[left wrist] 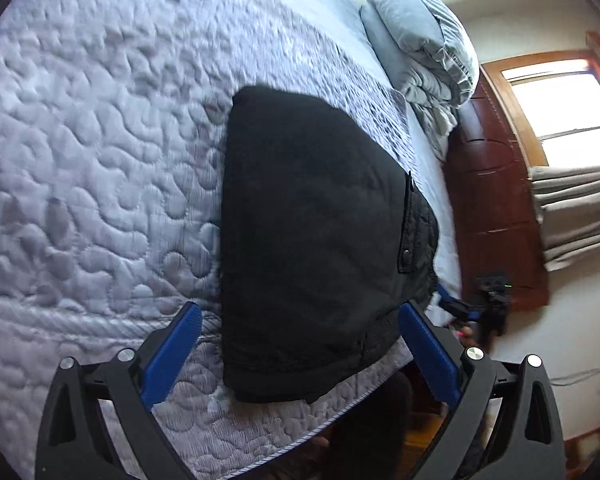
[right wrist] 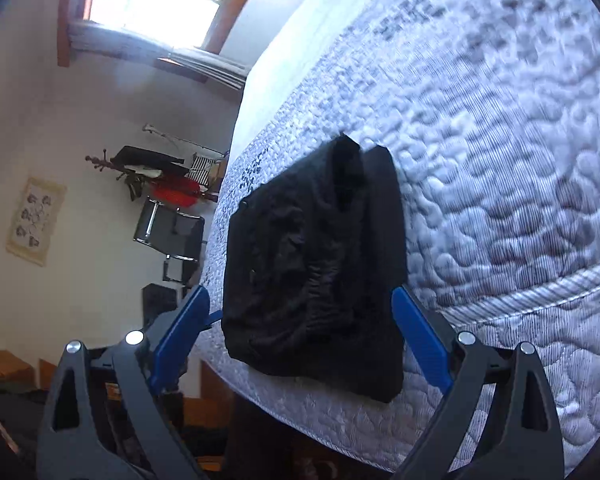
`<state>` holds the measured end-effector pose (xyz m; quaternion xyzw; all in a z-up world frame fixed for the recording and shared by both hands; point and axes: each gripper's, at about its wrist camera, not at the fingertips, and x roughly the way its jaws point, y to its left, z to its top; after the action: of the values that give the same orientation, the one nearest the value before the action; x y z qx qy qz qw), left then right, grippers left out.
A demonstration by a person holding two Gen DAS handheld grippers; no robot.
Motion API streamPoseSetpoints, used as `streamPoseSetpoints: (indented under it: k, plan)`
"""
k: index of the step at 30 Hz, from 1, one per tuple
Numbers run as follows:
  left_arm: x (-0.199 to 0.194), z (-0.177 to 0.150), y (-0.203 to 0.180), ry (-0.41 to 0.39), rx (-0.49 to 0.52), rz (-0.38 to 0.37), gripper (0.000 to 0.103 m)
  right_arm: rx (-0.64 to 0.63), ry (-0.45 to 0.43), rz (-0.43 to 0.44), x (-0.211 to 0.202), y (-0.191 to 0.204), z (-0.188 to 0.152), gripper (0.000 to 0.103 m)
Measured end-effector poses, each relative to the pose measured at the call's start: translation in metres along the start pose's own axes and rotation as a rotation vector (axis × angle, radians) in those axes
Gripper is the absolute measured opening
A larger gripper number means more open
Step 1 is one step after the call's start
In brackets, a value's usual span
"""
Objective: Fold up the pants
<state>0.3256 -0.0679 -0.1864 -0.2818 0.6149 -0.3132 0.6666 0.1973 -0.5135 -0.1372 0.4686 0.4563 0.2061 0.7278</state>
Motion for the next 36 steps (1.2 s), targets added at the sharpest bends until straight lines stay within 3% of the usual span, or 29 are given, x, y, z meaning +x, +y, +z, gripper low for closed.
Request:
streamPoseSetpoints:
  k: [9,24,32,36]
  plan:
    - [0.034,0.035,0.024,0.108,0.001,-0.102,0.099,0.112,0.071,0.088,0.021,-0.05,0.008,0.093]
    - [0.071,0.054,0.018,0.202,0.028,-0.208,0.099,0.085,0.101,0.176,0.044,-0.063,0.033,0.093]
    - [0.082,0.055,0.015,0.23,0.007,-0.235,0.099,0.04,0.142,0.218,0.062,-0.054,0.04,0.093]
    - [0.093,0.055,0.005,0.256,0.023,-0.19,0.099,-0.005,0.18,0.19,0.075,-0.045,0.038,0.098]
